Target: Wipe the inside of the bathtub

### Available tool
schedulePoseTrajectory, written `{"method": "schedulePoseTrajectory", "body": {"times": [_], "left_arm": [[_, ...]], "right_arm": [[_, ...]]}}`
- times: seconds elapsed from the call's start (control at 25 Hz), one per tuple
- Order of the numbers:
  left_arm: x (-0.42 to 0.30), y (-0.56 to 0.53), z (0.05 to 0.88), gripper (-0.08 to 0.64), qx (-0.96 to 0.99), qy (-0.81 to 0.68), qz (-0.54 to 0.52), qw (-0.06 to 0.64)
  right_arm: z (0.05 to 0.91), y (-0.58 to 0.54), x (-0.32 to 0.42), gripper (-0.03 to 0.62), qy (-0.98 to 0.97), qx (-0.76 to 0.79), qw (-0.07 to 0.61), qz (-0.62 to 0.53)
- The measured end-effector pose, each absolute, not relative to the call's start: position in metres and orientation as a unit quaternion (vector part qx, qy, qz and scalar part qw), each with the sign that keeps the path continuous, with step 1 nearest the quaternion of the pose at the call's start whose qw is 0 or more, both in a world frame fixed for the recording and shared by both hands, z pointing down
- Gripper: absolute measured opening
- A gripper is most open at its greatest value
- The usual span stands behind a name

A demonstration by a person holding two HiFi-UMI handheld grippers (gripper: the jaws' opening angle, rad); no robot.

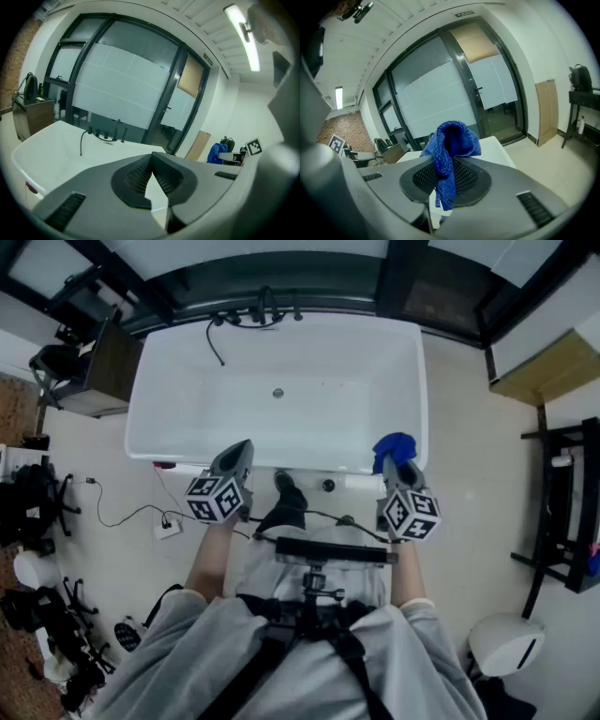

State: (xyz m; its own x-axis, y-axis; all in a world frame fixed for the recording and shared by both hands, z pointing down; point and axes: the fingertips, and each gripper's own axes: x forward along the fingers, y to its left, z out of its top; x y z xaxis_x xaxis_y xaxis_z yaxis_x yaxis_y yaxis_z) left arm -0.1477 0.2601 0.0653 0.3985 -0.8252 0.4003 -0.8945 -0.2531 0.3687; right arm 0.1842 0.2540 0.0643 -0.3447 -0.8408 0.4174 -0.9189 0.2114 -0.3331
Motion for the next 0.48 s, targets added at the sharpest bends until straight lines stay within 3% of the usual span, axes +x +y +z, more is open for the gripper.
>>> {"method": "schedulePoseTrajectory", "body": {"times": [0.48], "left_arm": [[-0.191,0.143,0.069,0.005,0.827,-0.492,0.104,0.253]], "right_arm": [[0.076,0.15,0.088,0.061,-0.779,0.557,0.096,0.273]]}}
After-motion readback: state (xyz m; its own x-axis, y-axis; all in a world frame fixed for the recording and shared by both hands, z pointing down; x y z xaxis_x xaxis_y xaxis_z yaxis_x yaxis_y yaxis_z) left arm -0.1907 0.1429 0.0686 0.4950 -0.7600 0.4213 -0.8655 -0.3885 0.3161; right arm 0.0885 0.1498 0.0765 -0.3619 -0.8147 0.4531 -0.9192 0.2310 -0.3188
